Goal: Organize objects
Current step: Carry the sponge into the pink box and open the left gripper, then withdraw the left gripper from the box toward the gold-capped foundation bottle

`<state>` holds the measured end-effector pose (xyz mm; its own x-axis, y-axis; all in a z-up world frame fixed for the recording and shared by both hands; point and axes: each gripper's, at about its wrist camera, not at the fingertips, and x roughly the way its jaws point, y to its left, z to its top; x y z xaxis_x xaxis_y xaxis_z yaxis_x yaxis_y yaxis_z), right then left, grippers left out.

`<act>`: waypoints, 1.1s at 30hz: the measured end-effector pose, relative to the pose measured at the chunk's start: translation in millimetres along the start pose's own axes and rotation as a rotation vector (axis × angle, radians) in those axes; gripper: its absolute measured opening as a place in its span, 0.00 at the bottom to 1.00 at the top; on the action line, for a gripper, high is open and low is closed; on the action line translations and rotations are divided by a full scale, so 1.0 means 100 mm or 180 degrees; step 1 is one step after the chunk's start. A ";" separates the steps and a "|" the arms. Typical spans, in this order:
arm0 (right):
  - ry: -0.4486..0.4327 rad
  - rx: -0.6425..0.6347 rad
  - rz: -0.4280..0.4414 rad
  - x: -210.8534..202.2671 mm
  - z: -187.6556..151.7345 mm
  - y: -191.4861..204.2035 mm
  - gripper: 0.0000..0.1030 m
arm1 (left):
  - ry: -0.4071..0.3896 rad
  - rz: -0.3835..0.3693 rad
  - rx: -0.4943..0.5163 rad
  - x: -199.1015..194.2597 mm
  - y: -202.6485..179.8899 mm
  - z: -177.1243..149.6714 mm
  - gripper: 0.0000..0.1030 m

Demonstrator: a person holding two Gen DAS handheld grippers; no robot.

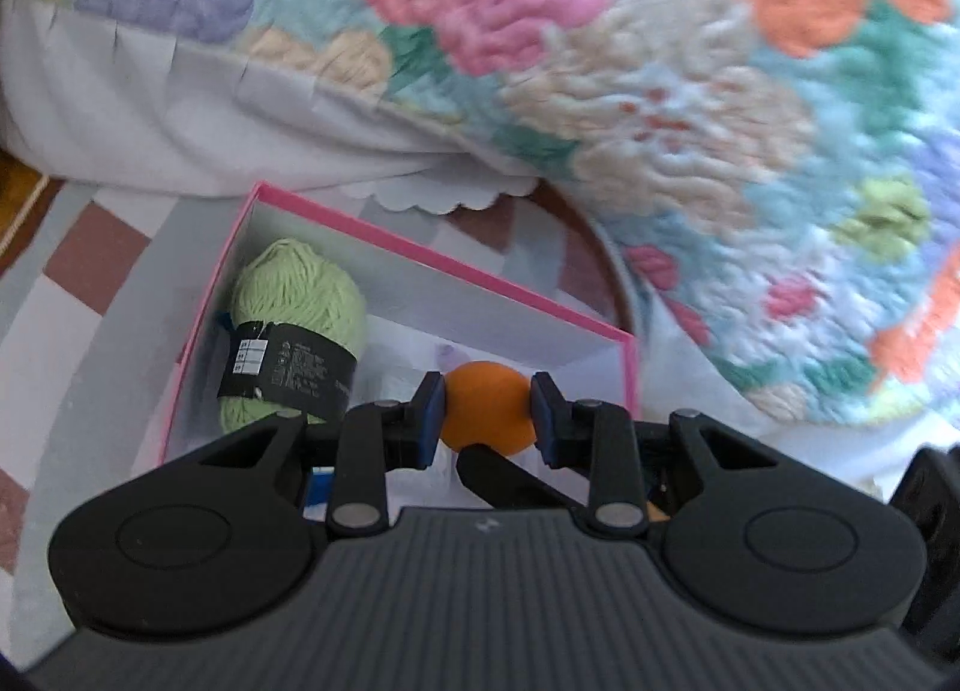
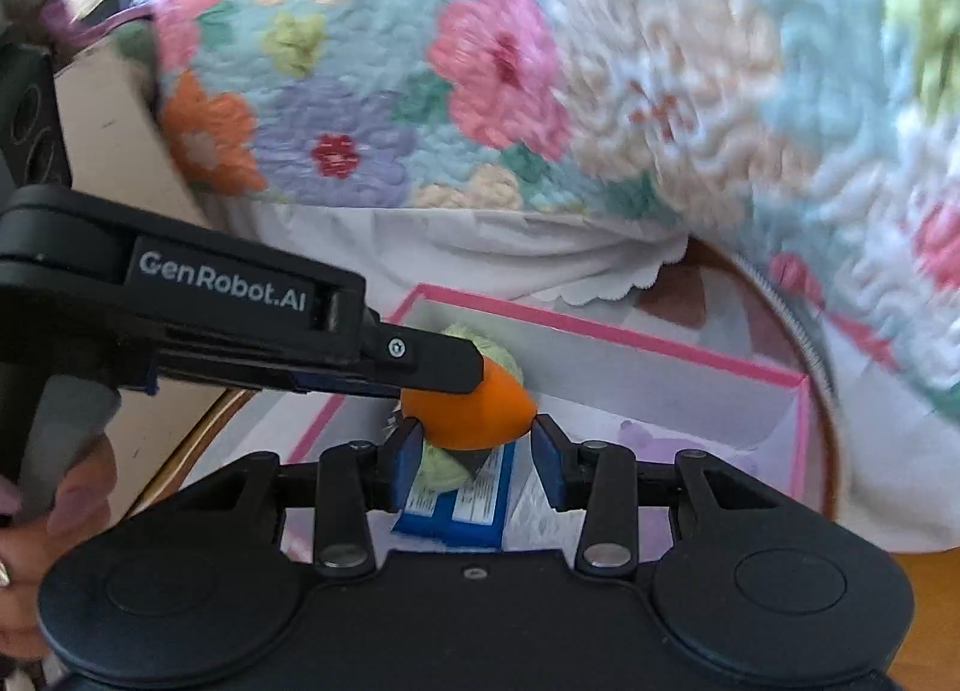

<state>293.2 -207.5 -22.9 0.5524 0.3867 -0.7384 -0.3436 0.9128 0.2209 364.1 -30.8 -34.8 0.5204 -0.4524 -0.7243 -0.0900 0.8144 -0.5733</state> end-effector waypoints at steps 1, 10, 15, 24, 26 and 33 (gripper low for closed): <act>-0.0003 0.0033 -0.0009 0.09 -0.01 -0.04 0.44 | 0.0012 0.0022 -0.0023 0.08 0.02 0.02 0.28; 0.0037 0.0145 -0.0073 0.58 0.04 -0.32 0.46 | -0.0020 0.0095 -0.0184 0.46 0.15 0.13 0.47; -0.0003 0.0355 -0.0205 0.57 0.04 -0.48 0.47 | -0.0020 0.0186 -0.0061 0.34 0.11 0.03 0.50; 0.0064 0.0257 -0.0104 -0.02 -0.30 -0.31 0.48 | 0.0192 0.0561 0.0575 -0.29 -0.05 -0.36 0.56; 0.0054 0.0183 -0.0048 -0.24 -0.33 -0.19 0.51 | 0.0179 0.0599 0.0652 -0.49 -0.08 -0.45 0.56; -0.0033 -0.0433 -0.0058 -1.05 -0.34 0.34 0.58 | 0.0276 0.0705 0.0904 -1.24 -0.17 -0.78 0.60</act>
<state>198.1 -221.3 40.7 0.5671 0.3722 -0.7348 -0.4330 0.8936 0.1185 234.6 -16.7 34.5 0.4396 -0.2732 -0.8557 0.0532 0.9589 -0.2788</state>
